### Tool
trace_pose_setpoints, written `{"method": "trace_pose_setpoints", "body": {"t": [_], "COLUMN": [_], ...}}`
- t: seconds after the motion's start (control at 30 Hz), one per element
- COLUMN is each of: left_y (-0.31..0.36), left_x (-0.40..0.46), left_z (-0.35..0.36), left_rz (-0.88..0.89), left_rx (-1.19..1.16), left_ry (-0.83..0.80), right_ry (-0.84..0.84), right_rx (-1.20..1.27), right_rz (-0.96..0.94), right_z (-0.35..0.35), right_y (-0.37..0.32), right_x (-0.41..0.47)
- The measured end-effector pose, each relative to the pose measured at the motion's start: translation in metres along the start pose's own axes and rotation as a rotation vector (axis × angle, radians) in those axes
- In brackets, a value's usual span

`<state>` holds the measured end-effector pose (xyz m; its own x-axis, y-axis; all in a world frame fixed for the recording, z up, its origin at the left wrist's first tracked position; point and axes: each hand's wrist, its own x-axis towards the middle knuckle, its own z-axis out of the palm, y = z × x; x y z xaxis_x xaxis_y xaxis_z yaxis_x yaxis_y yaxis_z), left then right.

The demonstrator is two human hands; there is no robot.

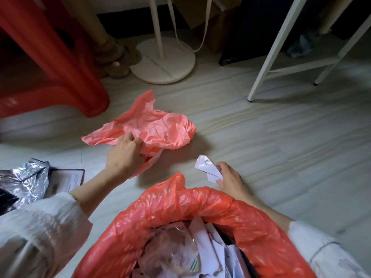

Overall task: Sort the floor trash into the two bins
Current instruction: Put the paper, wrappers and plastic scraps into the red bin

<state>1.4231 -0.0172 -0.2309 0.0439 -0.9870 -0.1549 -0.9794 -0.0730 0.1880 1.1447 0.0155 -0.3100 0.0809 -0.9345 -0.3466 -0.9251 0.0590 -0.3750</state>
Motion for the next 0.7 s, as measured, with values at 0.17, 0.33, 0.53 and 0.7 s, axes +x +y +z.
{"method": "trace_pose_setpoints", "body": {"t": [0.17, 0.33, 0.53, 0.7], "left_y": [0.009, 0.016, 0.032, 0.054], "left_x": [-0.015, -0.041, -0.087, -0.171], "left_z": [-0.017, -0.059, -0.144, -0.219], "left_rz": [0.032, 0.057, 0.172, 0.313], "left_rx": [-0.006, 0.006, -0.313, -0.331], "left_ry": [0.057, 0.192, 0.448, 0.55], "right_ry": [0.012, 0.176, 0.33, 0.507], "right_rx": [0.088, 0.263, 0.344, 0.402], "right_rz": [0.069, 0.139, 0.196, 0.117], "right_z": [-0.041, -0.101, -0.158, -0.215], "right_y": [0.001, 0.002, -0.029, -0.092], "right_x": [-0.027, -0.078, -0.156, -0.242]}}
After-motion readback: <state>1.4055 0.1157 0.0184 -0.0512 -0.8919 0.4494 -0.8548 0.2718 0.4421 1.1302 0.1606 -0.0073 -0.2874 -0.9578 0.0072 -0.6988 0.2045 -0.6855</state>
